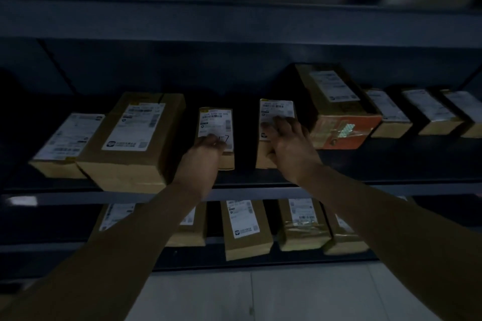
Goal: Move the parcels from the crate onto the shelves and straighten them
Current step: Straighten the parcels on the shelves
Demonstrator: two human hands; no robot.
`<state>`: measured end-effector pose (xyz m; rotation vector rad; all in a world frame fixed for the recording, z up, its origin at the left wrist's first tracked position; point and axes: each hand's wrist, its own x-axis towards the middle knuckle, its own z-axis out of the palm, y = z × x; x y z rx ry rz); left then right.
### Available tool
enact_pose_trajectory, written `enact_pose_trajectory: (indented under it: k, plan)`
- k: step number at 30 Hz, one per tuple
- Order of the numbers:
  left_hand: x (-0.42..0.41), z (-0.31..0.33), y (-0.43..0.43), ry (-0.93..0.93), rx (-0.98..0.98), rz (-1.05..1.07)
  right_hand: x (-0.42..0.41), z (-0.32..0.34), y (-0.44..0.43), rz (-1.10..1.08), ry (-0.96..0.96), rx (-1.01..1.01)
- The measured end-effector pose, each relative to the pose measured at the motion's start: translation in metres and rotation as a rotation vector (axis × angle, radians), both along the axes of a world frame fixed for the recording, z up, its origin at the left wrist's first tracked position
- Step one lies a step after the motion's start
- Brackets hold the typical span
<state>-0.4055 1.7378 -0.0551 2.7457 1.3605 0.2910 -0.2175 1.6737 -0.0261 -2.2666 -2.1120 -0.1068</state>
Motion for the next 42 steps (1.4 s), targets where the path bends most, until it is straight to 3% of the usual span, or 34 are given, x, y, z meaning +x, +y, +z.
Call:
enact_pose_trajectory:
  k: [14,19,23,28,35,40,42]
  plan:
    - [0.041,0.005,0.077,-0.03,0.016,0.065,0.033,-0.008,0.084,0.048,-0.029,0.088]
    - [0.042,0.01,0.088,0.056,0.015,0.111,0.033,-0.012,0.098,0.066,-0.029,0.086]
    - [0.036,0.024,0.081,0.105,0.022,0.106,0.008,-0.013,0.09,0.091,-0.011,0.193]
    - [-0.02,0.052,0.068,0.003,0.094,0.069,-0.056,0.0,0.079,0.237,0.081,0.285]
    - [-0.146,0.081,0.055,-0.09,0.163,0.031,-0.167,0.037,0.056,0.26,0.205,0.096]
    - [-0.226,0.063,0.053,0.041,0.035,0.07,-0.217,0.041,0.046,0.184,0.127,-0.197]
    - [-0.244,0.048,0.058,0.08,-0.008,0.066,-0.228,0.033,0.048,0.14,0.091,-0.223]
